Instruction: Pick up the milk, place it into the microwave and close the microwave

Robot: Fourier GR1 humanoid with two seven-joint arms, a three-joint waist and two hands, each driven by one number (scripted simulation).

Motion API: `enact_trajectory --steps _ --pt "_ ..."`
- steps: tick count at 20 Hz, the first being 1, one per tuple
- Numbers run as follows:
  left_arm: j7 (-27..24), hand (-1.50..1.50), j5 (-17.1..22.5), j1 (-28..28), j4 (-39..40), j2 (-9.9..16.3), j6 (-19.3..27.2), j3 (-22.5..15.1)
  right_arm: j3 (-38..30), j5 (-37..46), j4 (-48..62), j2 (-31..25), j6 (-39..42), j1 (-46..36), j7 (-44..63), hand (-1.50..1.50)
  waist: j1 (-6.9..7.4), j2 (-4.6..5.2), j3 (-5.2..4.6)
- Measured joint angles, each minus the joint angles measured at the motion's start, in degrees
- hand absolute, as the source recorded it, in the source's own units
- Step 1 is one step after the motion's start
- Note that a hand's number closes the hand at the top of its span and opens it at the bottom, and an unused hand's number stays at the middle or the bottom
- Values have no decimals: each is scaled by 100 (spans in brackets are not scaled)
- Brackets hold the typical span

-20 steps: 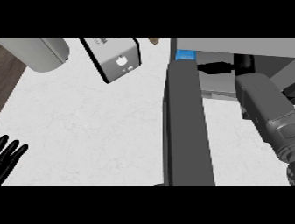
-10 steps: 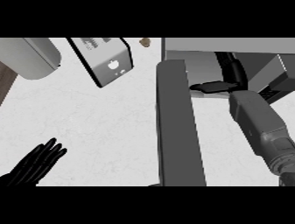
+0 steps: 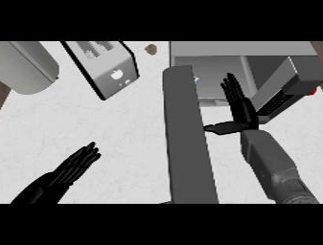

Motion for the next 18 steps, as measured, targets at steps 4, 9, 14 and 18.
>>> enact_trajectory --steps 4,9,14,18 --pt "-300 150 -394 -165 262 -25 307 -304 207 83 -251 65 -59 661 -131 -150 -98 -37 -6" --pt "-568 150 -894 -460 699 -26 584 -506 414 134 -695 29 -45 1572 -256 -150 -208 -61 -13" --pt "-722 150 -1396 -830 1168 -21 876 -821 523 28 -1400 -65 29 2505 -282 -150 -282 -67 -21" --pt "-920 150 -1793 -1257 1628 -31 1075 -1083 549 -177 -2098 -340 257 3267 -249 -150 -286 -48 -20"
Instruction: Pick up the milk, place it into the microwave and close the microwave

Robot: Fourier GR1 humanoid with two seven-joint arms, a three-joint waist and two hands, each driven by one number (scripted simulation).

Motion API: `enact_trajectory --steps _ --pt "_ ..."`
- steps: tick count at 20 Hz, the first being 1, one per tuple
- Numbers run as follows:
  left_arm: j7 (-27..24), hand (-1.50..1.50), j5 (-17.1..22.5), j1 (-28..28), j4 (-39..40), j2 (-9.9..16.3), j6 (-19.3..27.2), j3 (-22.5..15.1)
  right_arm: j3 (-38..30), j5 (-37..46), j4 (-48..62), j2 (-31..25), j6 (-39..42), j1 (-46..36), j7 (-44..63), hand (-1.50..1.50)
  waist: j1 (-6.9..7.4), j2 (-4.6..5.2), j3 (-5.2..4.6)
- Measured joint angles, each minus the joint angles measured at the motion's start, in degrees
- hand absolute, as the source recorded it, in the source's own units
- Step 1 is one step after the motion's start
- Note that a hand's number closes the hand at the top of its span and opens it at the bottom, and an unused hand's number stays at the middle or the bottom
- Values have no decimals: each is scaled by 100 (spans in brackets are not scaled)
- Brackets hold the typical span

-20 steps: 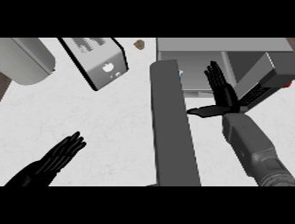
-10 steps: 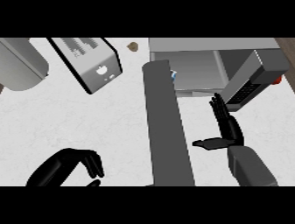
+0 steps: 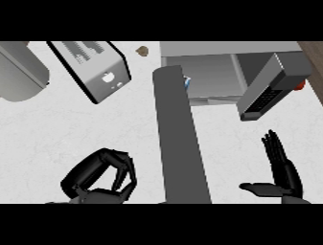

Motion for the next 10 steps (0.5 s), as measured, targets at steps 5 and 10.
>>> enact_trajectory --steps 5,10 --pt "-380 150 -310 -292 616 -7 525 -547 83 -362 -1133 -150 305 953 164 -150 17 16 -2" --pt "-669 150 -351 -587 1137 -5 1196 -1185 216 -830 -2346 -355 771 1757 506 -150 46 35 1"
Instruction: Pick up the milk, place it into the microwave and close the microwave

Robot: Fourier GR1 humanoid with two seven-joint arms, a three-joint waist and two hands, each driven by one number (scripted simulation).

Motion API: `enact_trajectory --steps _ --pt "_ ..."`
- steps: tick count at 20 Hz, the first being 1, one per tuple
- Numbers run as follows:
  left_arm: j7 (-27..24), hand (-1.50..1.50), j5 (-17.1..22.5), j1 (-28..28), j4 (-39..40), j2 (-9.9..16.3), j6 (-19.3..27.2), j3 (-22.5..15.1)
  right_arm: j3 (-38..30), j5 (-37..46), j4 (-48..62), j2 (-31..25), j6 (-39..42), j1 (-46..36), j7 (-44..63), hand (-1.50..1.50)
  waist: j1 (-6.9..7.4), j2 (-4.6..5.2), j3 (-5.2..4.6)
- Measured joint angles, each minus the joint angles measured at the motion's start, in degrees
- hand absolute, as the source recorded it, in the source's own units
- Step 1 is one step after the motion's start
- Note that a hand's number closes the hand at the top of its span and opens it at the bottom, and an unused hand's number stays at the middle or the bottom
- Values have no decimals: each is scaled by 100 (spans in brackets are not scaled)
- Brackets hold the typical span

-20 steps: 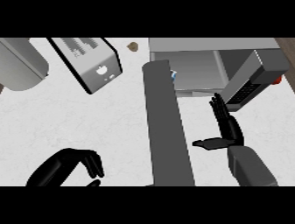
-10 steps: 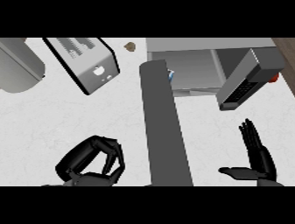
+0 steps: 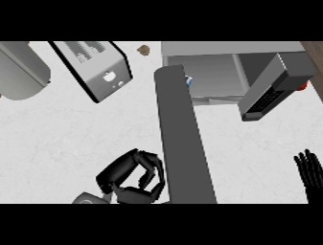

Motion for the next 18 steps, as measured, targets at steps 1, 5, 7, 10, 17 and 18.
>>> enact_trajectory --steps 1,5,7,10,17,18 --pt "-51 150 23 -110 155 1 141 -127 17 -108 -255 -28 66 145 66 -150 -9 5 -1" --pt "2 150 296 -482 612 19 584 -750 165 -539 -1144 -173 400 590 376 -150 -77 16 0" --pt "17 150 477 -541 798 22 906 -1174 260 -770 -1566 -209 546 757 565 -150 -110 21 -2" --pt "227 150 825 -787 959 33 1477 -1736 427 -1111 -2154 -258 753 977 864 -150 -159 30 -2" --pt "584 150 1622 -1447 1232 102 2915 -2802 780 -1804 -3394 -402 1059 1179 1624 -150 -299 65 -5" --pt "614 150 1733 -1552 1268 113 3110 -2916 842 -1877 -3562 -402 1084 1201 1717 -150 -321 71 -5"
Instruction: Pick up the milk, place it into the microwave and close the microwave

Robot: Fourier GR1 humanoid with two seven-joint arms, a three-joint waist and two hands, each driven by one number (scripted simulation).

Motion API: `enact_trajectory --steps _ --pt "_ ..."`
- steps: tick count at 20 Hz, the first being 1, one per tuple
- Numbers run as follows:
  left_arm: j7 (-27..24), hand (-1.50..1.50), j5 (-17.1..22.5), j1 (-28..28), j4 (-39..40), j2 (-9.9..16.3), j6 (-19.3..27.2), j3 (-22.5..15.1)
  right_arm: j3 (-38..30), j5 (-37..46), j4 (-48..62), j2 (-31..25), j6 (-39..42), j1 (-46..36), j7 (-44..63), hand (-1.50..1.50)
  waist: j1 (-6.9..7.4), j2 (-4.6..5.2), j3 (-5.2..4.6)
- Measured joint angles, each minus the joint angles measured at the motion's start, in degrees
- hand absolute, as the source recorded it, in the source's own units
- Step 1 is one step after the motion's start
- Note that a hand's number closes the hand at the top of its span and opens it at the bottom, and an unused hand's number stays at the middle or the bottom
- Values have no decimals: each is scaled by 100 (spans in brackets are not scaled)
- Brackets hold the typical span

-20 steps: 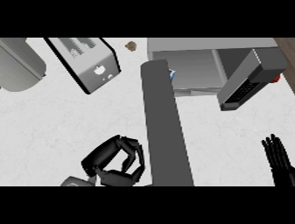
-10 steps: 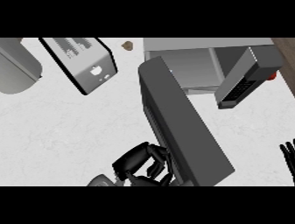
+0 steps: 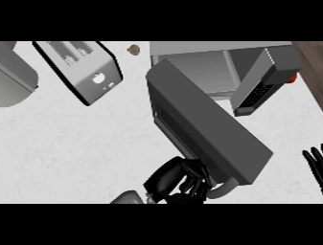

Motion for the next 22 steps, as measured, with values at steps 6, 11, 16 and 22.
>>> enact_trajectory --steps 6,11,16,22 --pt "93 150 523 -529 181 61 1085 -568 236 -338 -767 -130 162 52 424 -150 -179 36 0" --pt "111 150 1011 -1033 267 0 1715 -680 370 -599 -1184 -230 272 73 721 -150 -326 84 -7" --pt "74 150 1499 -1563 427 -52 2229 -638 412 -845 -1533 -321 290 129 977 -150 -452 114 -8" --pt "-31 150 1984 -2164 847 -82 2634 -482 438 -1116 -1879 -406 224 179 1273 -150 -614 176 -6"
